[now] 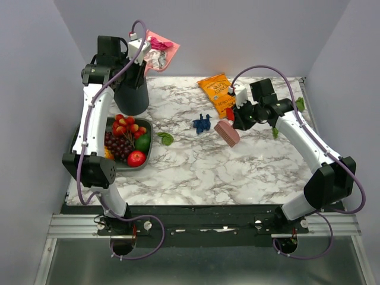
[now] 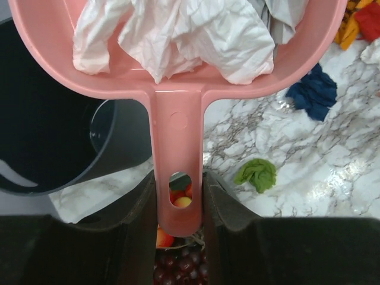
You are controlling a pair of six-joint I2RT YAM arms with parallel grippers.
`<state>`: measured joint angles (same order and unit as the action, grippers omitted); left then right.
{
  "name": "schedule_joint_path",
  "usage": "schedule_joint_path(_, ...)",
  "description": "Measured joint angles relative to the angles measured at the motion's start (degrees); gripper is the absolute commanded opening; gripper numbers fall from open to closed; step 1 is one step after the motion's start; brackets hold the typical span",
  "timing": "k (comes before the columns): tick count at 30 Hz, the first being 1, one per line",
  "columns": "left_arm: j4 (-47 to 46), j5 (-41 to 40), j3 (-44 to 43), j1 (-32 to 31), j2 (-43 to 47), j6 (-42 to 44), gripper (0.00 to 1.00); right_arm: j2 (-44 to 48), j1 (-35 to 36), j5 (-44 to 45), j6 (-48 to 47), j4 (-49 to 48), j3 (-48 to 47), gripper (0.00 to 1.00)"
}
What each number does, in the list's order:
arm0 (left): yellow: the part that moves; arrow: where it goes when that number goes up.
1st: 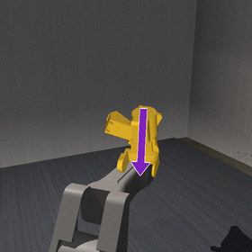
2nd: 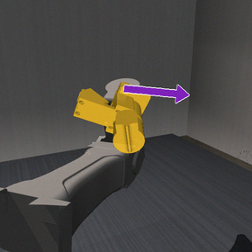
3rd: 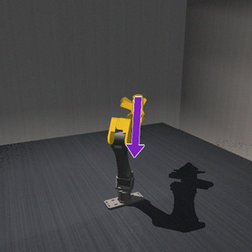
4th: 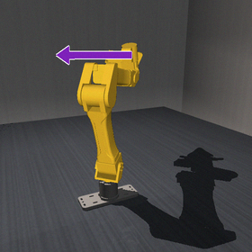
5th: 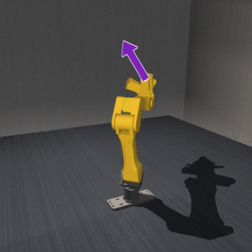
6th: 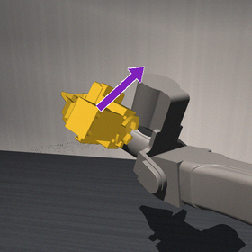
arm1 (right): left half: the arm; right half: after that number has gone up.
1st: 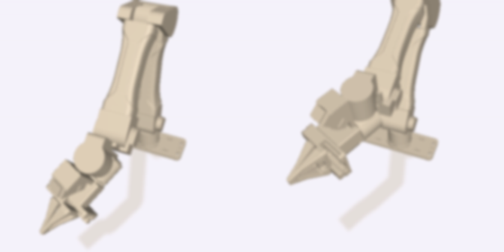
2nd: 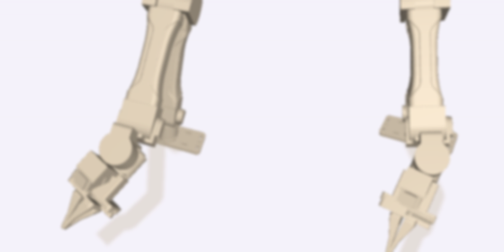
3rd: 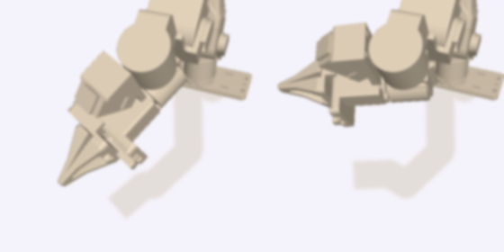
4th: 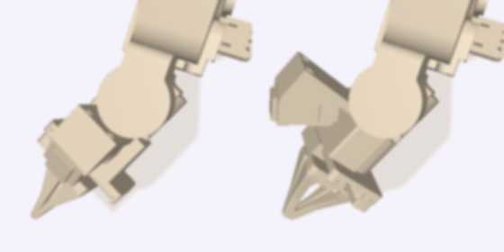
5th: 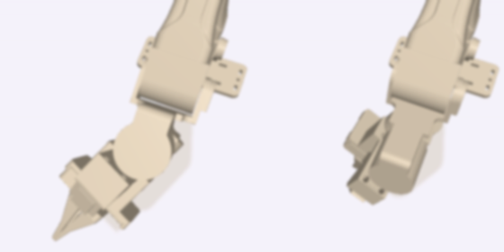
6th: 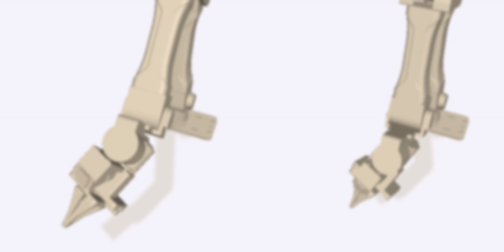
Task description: Sweep away the paper scraps from the table
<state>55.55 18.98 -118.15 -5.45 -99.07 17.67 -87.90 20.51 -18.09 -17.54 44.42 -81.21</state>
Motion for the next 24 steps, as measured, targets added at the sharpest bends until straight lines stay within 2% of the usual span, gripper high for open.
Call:
schedule_joint_path(7,5.92,-4.17,-15.63,5.64,-8.79,1.29,0.0,-0.17,0.02,-0.94,-0.02,-0.83,0.0,0.01)
schedule_joint_path(10,6.97,-7.58,-18.91,8.74,-10.95,2.91,0.0,-0.17,0.02,-1.36,0.0,-1.14,0.15,0.01)
schedule_joint_path(17,7.04,-17.14,-18.32,13.07,-12.57,8.72,0.0,-0.17,0.02,-2.4,0.44,-1.29,1.42,0.01)
schedule_joint_path(24,4.79,-26.1,-16.5,14.08,-13.35,16.65,0.0,-0.17,0.02,-3.13,1.09,-1.33,1.66,0.0)
